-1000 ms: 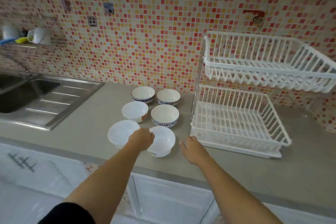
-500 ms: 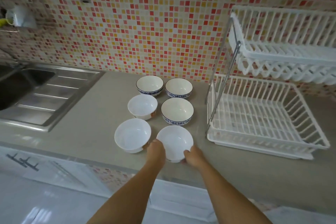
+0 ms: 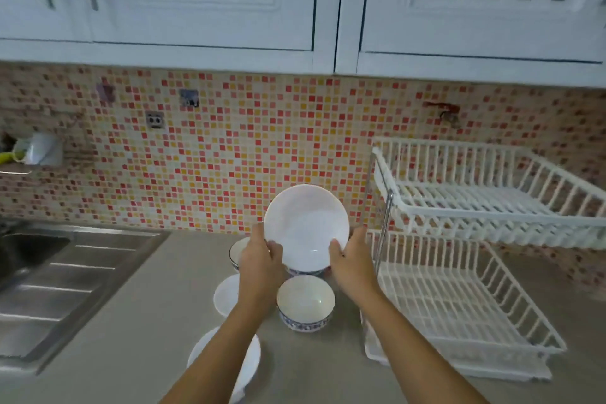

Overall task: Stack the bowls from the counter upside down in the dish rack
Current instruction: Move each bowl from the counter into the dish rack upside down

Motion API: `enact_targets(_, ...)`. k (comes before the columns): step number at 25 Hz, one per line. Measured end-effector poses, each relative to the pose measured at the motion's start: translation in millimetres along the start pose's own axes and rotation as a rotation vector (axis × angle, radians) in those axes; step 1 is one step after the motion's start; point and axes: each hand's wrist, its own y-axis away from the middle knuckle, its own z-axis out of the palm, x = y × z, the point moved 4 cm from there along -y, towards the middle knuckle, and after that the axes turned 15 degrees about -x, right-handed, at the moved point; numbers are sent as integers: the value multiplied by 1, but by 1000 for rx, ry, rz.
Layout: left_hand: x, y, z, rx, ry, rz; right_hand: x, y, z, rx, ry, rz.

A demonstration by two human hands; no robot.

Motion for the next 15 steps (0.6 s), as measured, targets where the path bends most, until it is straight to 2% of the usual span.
enact_targets(3,61,-24,-19,-1,85,213,-61,2,-61,134,39,-186)
enact_targets(6,122,-44,-24,-64,3,392,-94,6,-119,234,188,-325)
enact_targets(8,156,-51,-23,-125,-43,567,-100,11,-151,282,391,-357)
enact_targets(11,200,-59,-5,-272,-253,807,-88,11,-194,326,684,-405)
enact_targets(13,220,-66,16,-399,-395,864,-73,7,-217,366,817,-472)
enact_targets(15,233,-74,36,-500,-405,869,-57,1,-240,367,879,-493)
